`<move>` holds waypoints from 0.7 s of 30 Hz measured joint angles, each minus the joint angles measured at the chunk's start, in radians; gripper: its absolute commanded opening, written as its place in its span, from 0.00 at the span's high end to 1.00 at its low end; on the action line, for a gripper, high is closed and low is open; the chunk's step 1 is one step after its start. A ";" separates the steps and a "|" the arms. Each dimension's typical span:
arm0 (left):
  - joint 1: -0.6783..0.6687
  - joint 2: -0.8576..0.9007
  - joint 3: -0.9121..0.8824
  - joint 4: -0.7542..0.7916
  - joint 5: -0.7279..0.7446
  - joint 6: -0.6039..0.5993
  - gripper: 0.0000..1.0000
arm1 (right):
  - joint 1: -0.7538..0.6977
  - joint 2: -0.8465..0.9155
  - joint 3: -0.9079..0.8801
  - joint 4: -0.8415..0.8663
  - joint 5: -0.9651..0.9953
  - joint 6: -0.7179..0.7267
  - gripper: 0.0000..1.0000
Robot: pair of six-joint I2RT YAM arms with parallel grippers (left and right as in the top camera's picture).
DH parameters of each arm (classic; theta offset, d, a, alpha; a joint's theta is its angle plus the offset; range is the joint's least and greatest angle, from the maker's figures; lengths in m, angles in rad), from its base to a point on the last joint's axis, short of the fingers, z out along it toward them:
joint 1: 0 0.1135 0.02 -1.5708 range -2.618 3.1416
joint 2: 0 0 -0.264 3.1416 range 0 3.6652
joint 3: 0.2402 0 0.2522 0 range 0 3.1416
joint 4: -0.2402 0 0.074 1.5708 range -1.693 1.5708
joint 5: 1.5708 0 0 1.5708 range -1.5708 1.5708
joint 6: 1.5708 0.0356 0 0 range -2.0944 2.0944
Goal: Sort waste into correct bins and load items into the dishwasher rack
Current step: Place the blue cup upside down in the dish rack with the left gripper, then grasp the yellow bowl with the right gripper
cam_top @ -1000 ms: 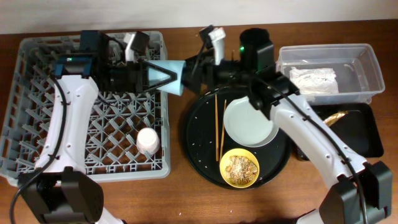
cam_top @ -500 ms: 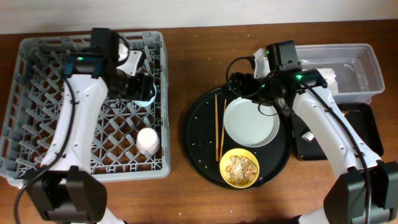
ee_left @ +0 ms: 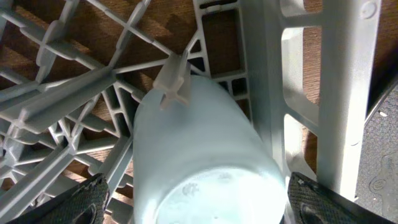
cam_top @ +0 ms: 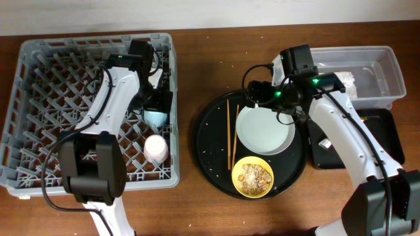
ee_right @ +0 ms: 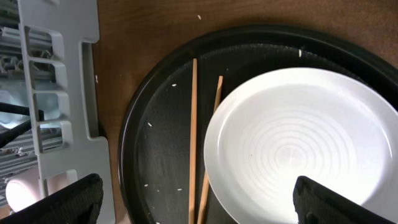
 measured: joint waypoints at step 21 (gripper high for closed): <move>-0.353 -0.064 0.231 -0.388 0.123 -0.077 0.19 | 0.000 -0.304 -0.002 -0.447 0.218 0.029 0.07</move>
